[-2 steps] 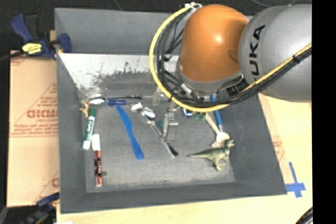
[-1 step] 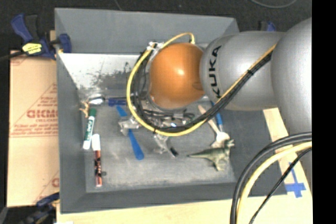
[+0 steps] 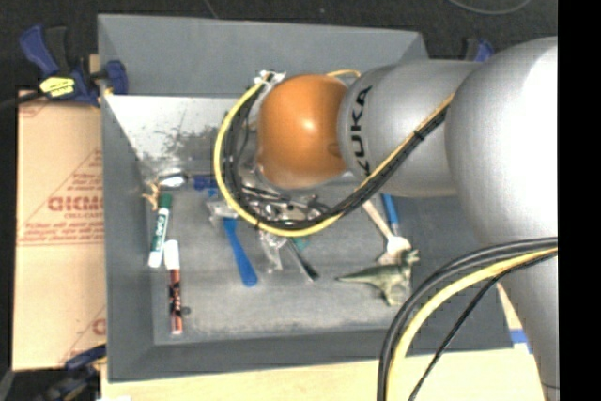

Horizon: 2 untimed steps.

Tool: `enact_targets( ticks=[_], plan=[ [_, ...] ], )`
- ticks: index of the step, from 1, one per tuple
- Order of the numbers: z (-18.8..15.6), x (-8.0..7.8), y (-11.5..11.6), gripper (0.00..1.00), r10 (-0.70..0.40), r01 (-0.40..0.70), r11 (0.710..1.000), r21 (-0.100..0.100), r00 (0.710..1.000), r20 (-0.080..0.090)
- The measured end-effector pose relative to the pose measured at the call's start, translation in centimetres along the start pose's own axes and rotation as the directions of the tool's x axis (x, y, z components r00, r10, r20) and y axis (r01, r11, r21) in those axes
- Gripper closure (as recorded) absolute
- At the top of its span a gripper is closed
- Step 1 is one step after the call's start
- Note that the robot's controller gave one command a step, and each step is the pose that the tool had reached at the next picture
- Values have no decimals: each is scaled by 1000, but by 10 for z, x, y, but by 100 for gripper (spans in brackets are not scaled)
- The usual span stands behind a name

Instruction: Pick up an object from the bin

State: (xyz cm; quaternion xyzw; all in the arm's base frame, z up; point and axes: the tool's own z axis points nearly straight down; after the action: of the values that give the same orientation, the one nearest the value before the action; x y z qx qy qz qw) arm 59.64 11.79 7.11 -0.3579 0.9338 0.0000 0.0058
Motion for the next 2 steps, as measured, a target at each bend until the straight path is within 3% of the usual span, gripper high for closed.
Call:
enact_targets(
  ticks=[1, 2],
  plan=[
    [-1, -16, 28, 0, -695, 695, 719, 1, 719, 4],
    [-1, -1, -1, 0, -8, 8, 1000, 0, 1000, 4]
  ],
)
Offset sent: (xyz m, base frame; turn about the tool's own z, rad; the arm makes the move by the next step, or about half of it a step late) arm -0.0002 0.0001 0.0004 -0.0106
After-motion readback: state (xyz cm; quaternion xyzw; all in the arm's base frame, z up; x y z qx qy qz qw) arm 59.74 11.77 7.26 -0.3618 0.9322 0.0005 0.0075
